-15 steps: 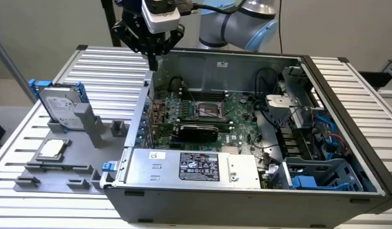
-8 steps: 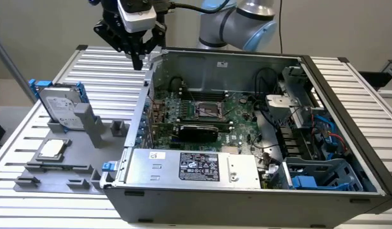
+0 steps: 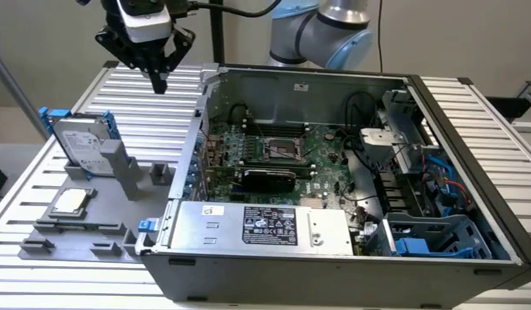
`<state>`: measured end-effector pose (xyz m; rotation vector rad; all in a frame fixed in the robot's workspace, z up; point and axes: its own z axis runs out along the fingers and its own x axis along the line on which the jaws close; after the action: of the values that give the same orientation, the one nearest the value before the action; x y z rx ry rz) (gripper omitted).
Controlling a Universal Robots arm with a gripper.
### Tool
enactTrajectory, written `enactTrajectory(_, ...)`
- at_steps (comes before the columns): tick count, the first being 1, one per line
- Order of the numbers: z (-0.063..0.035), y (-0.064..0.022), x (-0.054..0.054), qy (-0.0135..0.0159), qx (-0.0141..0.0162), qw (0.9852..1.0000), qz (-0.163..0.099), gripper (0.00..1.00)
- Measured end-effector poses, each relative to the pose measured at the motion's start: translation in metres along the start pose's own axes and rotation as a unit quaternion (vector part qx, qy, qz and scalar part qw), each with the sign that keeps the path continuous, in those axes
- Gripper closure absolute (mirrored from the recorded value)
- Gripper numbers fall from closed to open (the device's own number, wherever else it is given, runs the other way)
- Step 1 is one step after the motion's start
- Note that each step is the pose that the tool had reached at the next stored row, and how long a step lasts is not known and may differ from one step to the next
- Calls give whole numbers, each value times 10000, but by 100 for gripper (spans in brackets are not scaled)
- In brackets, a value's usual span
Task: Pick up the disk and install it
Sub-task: 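Reach for the disk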
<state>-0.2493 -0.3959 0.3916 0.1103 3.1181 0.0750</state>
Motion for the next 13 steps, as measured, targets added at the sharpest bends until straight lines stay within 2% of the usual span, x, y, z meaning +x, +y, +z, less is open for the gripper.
enactTrajectory(13,23,-21,596,-1,0,10000,1,100)
